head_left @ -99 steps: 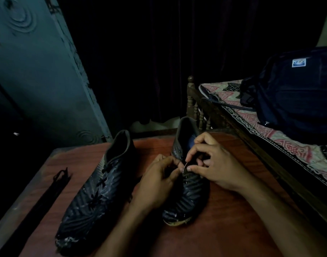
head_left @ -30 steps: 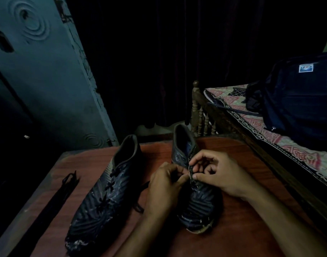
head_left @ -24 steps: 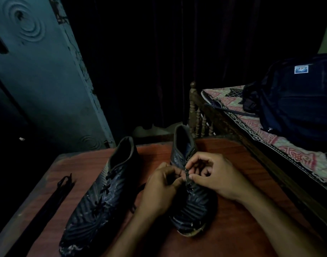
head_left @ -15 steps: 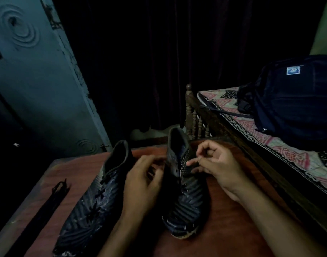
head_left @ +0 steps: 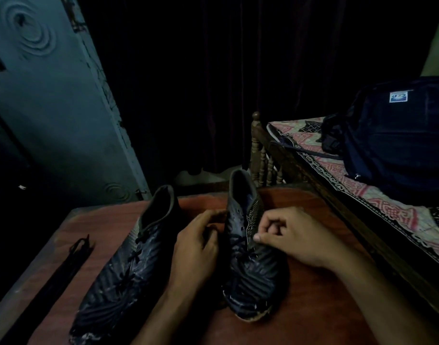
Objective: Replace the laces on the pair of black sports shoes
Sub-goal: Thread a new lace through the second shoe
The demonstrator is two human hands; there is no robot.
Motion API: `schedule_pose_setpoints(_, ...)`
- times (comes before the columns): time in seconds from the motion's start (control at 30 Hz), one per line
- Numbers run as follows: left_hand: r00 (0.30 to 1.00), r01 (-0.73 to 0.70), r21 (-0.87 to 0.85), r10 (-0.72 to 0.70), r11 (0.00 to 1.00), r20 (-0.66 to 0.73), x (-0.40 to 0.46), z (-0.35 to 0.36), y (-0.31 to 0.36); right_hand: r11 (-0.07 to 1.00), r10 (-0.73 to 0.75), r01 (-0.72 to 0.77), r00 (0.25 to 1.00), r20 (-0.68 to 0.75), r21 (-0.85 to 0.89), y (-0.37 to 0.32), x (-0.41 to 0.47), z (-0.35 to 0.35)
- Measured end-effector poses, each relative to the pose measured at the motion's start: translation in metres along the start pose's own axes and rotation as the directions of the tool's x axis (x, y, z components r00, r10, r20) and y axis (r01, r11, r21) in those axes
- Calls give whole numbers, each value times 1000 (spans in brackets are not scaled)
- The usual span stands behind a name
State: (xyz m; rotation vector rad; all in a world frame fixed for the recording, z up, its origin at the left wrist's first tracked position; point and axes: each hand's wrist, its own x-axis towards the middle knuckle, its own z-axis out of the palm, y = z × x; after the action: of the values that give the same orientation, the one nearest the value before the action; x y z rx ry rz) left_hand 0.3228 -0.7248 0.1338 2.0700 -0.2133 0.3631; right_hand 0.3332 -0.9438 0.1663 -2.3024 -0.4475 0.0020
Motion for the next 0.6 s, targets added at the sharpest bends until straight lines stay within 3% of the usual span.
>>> schedule_pose_setpoints(0.07, 1000, -17, 10, 17, 1000, -18, 0, 0, 2, 996, -4, 11, 997, -76, 93, -3, -1, -4)
schedule_pose_setpoints(0.13, 999, -29, 9, 30, 1000, -28, 0, 0, 1, 953, 22, 38, 981, -193, 301, -6, 2, -5)
schedule_pose_setpoints(0.17, 999, -30, 1, 30, 1000, -32, 0, 1, 0, 883, 57, 69, 966, -251, 465, -7, 4, -5)
schedule_pose_setpoints(0.23, 999, -31, -2, 31, 1000, -37, 0, 0, -2, 610, 165, 145, 938, -304, 779, -12, 5, -5)
schedule_pose_setpoints(0.27, 999, -27, 2, 27, 1000, -32, 0, 0, -2, 481, 223, 169, 925, -307, 860, -15, 4, -8)
schedule_pose_setpoints(0.33, 1000, -19, 7, 19, 1000, -15, 0, 0, -1, 356, 310, 207, 894, -324, 911, -14, 3, -13)
schedule_pose_setpoints(0.4, 999, -28, 16, 28, 999, -16, -1, 0, -2, 431, 353, 212, 855, -380, 877, -6, 5, -15)
schedule_pose_setpoints(0.43, 999, -34, 21, 34, 999, -18, -1, 0, -2, 584, 332, 192, 830, -447, 789, -1, 6, -14)
schedule_pose_setpoints(0.5, 999, -49, 27, 50, 998, -17, -1, 1, -2, 939, 107, 91, 840, -532, 333, 11, 7, -12)
schedule_pose_setpoints(0.53, 998, -54, 23, 54, 998, -15, 0, 2, -3, 993, -1, 51, 902, -431, 105, 16, 8, -10)
schedule_pose_setpoints(0.6, 998, -60, 6, 61, 998, -15, 0, 2, -3, 996, -36, 27, 993, -110, -80, 17, 4, -6)
